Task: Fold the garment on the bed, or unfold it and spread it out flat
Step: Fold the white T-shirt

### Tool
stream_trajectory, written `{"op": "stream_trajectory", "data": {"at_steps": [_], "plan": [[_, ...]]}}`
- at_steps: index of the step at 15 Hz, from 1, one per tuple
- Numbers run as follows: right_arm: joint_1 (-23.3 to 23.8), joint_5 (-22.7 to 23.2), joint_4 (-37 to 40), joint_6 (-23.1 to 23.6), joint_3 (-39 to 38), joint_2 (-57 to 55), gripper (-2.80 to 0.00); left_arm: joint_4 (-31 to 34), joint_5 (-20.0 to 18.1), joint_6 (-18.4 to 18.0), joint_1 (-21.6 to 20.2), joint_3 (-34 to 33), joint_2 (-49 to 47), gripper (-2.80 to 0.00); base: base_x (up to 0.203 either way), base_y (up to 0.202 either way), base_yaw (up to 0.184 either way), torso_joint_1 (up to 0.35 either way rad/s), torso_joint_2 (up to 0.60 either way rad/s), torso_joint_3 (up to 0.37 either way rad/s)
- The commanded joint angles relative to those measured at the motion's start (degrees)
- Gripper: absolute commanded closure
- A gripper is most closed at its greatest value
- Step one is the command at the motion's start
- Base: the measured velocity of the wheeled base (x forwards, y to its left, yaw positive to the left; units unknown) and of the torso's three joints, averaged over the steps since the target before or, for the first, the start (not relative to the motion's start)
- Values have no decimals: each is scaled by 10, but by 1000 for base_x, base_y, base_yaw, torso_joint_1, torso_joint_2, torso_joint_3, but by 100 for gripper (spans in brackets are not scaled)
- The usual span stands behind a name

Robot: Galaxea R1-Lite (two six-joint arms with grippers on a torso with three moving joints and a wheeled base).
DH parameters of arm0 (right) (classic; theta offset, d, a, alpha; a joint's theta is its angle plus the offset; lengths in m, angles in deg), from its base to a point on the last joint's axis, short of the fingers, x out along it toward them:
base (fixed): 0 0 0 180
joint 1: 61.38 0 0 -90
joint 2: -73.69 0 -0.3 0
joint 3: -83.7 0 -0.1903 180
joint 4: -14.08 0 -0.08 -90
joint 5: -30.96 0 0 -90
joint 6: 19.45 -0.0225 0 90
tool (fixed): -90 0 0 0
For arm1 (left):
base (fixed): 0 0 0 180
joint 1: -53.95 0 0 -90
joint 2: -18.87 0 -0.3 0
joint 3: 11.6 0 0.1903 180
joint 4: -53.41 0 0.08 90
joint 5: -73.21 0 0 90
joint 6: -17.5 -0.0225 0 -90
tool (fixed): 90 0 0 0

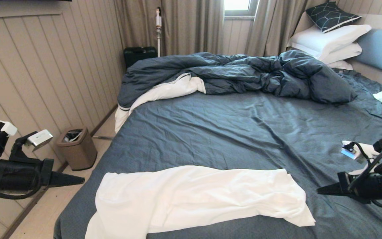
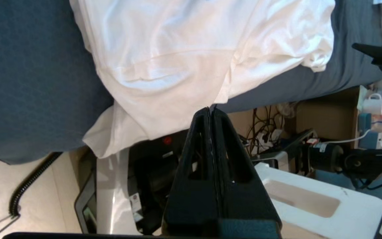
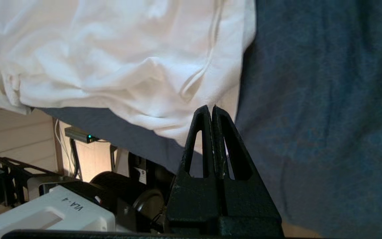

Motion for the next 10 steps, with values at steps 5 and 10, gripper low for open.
{"op": "stream_trajectory", "data": {"at_steps": [5, 10], "plan": [[2, 0, -2, 49, -6, -26, -280, 1, -4, 0, 0, -3, -6, 0, 0, 0, 0, 0, 0, 0], [-1, 0, -2, 95, -4, -45, -280, 1, -5, 0, 0, -4, -8, 0, 0, 0, 0, 0, 0, 0]]}}
